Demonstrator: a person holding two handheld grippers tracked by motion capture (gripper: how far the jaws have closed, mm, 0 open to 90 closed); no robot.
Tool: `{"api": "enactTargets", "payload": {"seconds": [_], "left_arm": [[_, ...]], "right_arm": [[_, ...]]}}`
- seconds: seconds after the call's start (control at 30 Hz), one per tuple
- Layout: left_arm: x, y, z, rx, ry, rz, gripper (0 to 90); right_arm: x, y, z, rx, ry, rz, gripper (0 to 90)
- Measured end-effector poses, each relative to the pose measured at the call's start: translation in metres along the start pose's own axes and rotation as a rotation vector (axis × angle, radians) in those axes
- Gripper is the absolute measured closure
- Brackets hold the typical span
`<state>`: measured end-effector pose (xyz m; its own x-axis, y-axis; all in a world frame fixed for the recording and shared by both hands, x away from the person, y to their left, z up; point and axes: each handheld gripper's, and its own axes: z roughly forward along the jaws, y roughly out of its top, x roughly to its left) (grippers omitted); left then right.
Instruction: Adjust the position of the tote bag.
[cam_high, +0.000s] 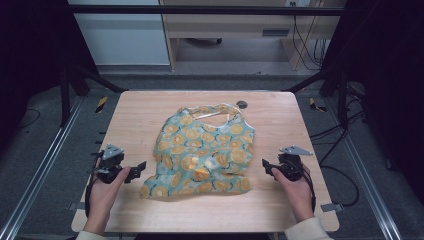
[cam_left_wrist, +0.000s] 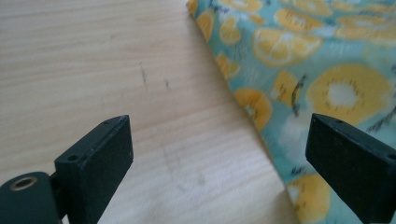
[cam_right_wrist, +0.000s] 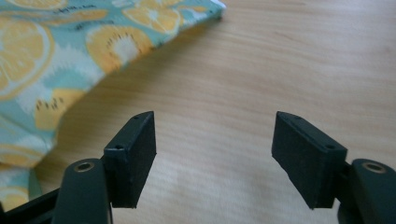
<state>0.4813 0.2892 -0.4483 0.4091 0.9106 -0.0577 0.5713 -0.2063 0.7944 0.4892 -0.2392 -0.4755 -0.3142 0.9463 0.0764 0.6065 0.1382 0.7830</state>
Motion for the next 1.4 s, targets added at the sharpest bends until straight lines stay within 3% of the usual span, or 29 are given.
{"api": "enactTargets", "payload": {"seconds": [0.13,0.2,0.23,0.27,0.3,0.33,0.37,0.4,0.43,0.47,0.5,0.6,0.63,0.67,0.7,0.77,0.83,1.0,1.07,1.23,1.4], "left_arm": [[0.001,0.036,0.020,0.024,-0.006,0.036,7.7],[0.004,0.058,0.035,0.026,-0.009,0.035,7.7],[0.004,0.058,0.035,0.026,-0.009,0.035,7.7],[0.006,0.077,0.053,0.040,-0.014,0.028,7.8],[0.006,0.085,0.063,0.053,-0.006,0.035,7.9],[0.006,0.085,0.063,0.053,-0.006,0.035,7.9],[0.006,0.096,0.083,0.081,0.002,0.039,7.9],[0.006,0.096,0.083,0.081,0.002,0.039,7.9],[0.006,0.102,0.101,0.104,-0.014,0.026,7.8],[0.006,0.102,0.101,0.104,-0.014,0.026,7.8],[0.006,0.103,0.114,0.134,-0.011,0.021,7.5],[0.006,0.102,0.123,0.155,-0.013,0.024,6.6],[0.005,0.101,0.129,0.162,-0.048,-0.031,6.6],[0.005,0.101,0.129,0.162,-0.048,-0.031,6.3],[0.005,0.099,0.134,0.172,-0.059,-0.039,5.8],[0.003,0.098,0.137,0.179,-0.036,-0.010,5.7],[0.002,0.096,0.139,0.181,-0.038,-0.021,5.6],[-0.004,0.095,0.140,0.182,-0.038,0.014,5.0],[-0.005,0.093,0.141,0.186,-0.038,0.010,5.1],[-0.006,0.089,0.145,0.210,-0.039,0.025,7.3],[-0.004,0.088,0.147,0.204,-0.033,0.009,11.8]], "right_arm": [[-0.002,0.030,0.014,0.010,0.031,-0.011,35.2],[-0.003,0.046,0.027,0.033,0.026,-0.032,35.5],[-0.003,0.046,0.027,0.033,0.026,-0.032,35.5],[-0.004,0.063,0.041,0.048,0.023,-0.033,35.4],[-0.003,0.070,0.047,0.051,0.030,-0.032,35.1],[-0.003,0.070,0.047,0.051,0.030,-0.032,35.1],[-0.001,0.085,0.061,0.060,0.033,-0.049,32.7],[-0.001,0.085,0.061,0.060,0.033,-0.049,32.7],[0.001,0.094,0.076,0.068,0.043,-0.057,30.0],[0.001,0.094,0.076,0.068,0.043,-0.057,30.0],[0.002,0.099,0.090,0.083,0.053,-0.061,26.8],[0.004,0.101,0.103,0.106,0.038,-0.079,25.0],[0.002,0.100,0.113,0.097,0.034,-0.065,23.7],[0.002,0.100,0.113,0.097,0.034,-0.065,23.7],[0.000,0.100,0.123,0.149,0.036,-0.063,19.8],[-0.002,0.100,0.129,0.158,0.028,-0.040,19.8],[-0.001,0.100,0.133,0.155,0.035,-0.022,19.5],[0.006,0.098,0.142,0.167,0.013,-0.039,19.1],[0.008,0.097,0.144,0.176,0.018,-0.031,20.5],[0.010,0.094,0.147,0.197,0.011,-0.054,35.2],[0.013,0.095,0.144,0.196,0.023,-0.111,67.5]]}}
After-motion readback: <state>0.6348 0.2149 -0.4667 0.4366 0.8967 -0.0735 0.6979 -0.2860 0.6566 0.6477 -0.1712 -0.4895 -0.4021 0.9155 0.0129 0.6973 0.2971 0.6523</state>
